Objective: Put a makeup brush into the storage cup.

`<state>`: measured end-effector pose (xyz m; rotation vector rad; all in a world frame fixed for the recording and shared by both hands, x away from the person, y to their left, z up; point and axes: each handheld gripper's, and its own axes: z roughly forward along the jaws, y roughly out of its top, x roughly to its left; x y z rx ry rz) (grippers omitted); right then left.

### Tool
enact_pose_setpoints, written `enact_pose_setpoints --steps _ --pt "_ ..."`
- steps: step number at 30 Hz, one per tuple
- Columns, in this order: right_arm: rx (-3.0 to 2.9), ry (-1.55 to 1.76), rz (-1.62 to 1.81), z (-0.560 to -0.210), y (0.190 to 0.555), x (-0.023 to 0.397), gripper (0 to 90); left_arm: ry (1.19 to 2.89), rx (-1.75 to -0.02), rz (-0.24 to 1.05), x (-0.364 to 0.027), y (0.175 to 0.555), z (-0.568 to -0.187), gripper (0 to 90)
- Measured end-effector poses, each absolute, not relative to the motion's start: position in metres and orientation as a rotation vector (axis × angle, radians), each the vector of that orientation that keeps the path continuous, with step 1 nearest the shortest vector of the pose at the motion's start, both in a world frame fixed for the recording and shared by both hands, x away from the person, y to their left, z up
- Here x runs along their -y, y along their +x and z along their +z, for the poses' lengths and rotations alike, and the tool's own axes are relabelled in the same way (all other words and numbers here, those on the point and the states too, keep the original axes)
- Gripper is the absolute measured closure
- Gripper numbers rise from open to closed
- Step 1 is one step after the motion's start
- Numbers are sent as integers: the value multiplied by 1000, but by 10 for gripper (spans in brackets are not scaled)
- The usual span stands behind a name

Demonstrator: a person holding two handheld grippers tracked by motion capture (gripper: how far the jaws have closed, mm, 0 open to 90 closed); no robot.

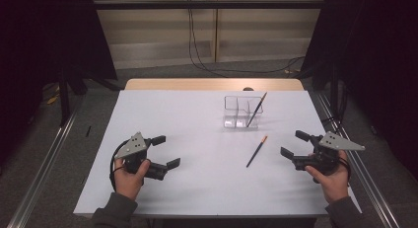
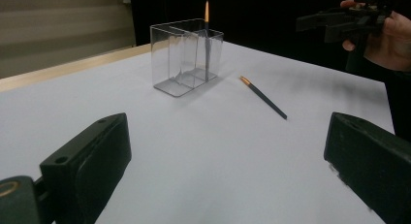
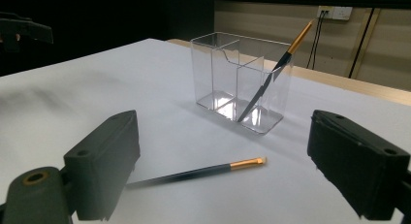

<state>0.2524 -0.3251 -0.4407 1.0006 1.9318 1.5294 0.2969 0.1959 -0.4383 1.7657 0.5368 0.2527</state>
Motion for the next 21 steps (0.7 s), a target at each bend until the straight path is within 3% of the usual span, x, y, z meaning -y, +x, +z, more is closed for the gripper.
enact_pose_setpoints --steps 21 --pt "-1929 1022 1507 -442 260 321 106 1769 -536 254 -196 297 -438 27"
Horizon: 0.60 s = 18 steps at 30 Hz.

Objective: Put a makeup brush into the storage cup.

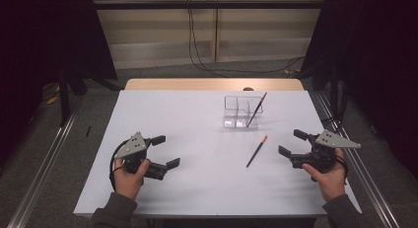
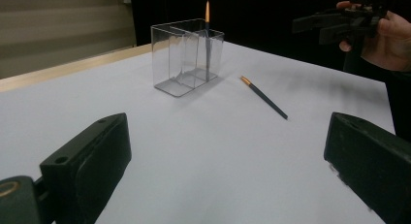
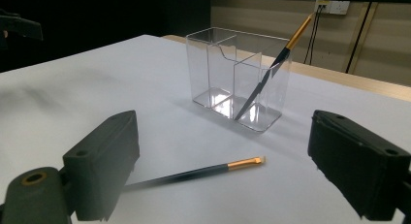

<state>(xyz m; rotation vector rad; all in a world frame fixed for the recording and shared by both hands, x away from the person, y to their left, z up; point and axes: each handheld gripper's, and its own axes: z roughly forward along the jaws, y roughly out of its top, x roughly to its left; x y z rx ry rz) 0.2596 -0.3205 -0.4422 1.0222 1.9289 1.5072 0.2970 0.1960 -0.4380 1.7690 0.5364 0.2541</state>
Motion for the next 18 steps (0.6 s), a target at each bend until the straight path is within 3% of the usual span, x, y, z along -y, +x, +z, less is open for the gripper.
enact_pose_setpoints --steps 18 --pt "-1966 1056 1446 -447 272 312 95 1766 -536 257 -196 297 -438 28"
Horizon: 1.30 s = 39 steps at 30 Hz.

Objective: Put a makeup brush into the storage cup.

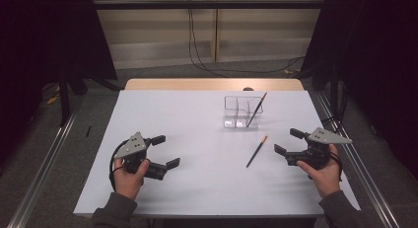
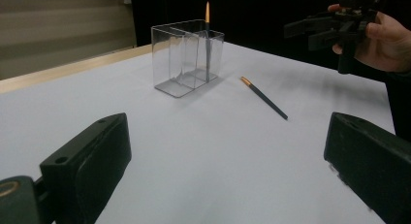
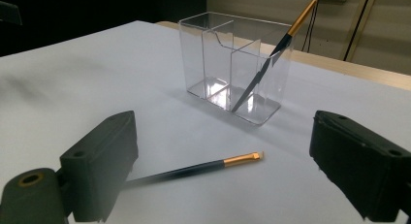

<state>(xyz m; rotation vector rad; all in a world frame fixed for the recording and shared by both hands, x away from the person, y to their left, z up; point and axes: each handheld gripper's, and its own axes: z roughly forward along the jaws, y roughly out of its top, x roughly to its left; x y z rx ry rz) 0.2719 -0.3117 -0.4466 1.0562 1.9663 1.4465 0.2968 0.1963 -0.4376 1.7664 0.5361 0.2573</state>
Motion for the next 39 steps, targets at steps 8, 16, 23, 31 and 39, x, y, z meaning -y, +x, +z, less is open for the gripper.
enact_pose_setpoints --steps 8,16,23,31,39 --pt "-1976 1060 1445 -449 278 305 95 1764 -530 249 -197 297 -438 28" --pt "-1978 1065 1449 -451 283 302 95 1766 -529 250 -197 297 -438 28" --pt "-1975 1070 1459 -451 288 298 94 1770 -530 256 -196 297 -438 28" --pt "-1975 1069 1463 -454 294 293 94 1770 -534 253 -196 297 -438 28" --pt "-1976 1075 1470 -456 301 287 94 1770 -532 255 -197 297 -438 28"
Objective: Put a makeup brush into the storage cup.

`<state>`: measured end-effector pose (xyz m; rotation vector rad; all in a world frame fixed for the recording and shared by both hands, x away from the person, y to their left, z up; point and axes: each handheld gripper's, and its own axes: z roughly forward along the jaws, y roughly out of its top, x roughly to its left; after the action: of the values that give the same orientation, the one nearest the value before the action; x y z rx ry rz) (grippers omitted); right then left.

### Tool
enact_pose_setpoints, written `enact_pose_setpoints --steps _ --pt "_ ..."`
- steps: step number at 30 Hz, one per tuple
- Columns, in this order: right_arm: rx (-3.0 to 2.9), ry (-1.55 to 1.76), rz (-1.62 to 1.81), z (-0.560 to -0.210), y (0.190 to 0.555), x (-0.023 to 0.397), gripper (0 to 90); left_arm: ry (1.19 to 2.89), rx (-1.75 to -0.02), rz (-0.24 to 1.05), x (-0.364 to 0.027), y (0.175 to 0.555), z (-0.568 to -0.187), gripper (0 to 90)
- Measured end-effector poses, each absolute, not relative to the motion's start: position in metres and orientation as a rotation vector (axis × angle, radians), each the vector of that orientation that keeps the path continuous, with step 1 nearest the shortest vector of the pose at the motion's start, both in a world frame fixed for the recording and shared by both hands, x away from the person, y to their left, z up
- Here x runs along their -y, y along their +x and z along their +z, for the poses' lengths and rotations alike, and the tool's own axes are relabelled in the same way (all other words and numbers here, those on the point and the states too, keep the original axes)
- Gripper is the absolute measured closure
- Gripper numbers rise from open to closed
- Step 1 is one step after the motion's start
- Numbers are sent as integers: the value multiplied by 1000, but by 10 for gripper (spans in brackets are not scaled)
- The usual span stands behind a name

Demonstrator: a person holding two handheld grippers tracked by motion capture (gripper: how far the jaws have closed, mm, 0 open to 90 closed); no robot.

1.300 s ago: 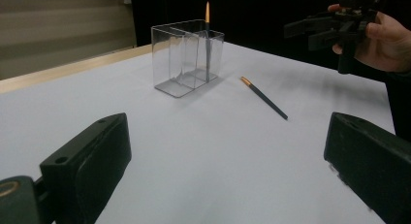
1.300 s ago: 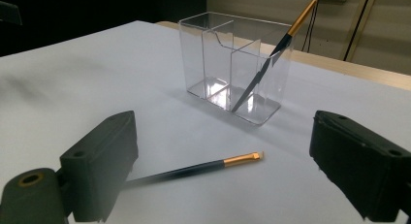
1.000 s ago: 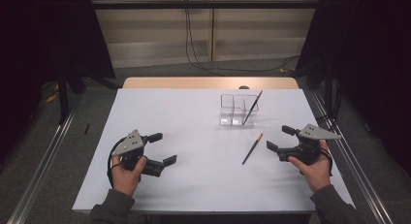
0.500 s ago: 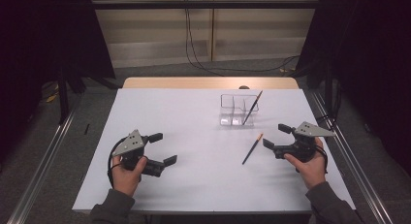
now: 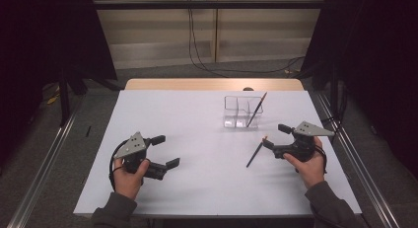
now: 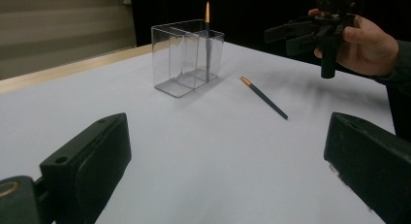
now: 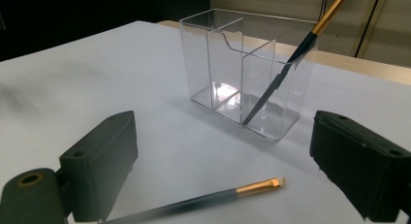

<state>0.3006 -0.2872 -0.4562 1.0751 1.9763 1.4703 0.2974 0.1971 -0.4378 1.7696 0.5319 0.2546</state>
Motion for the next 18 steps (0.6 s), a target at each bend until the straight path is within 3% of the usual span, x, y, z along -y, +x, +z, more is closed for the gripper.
enact_pose_setpoints --steps 18 --pt "-1998 1088 1442 -457 310 279 94 1774 -530 257 -198 298 -438 28"
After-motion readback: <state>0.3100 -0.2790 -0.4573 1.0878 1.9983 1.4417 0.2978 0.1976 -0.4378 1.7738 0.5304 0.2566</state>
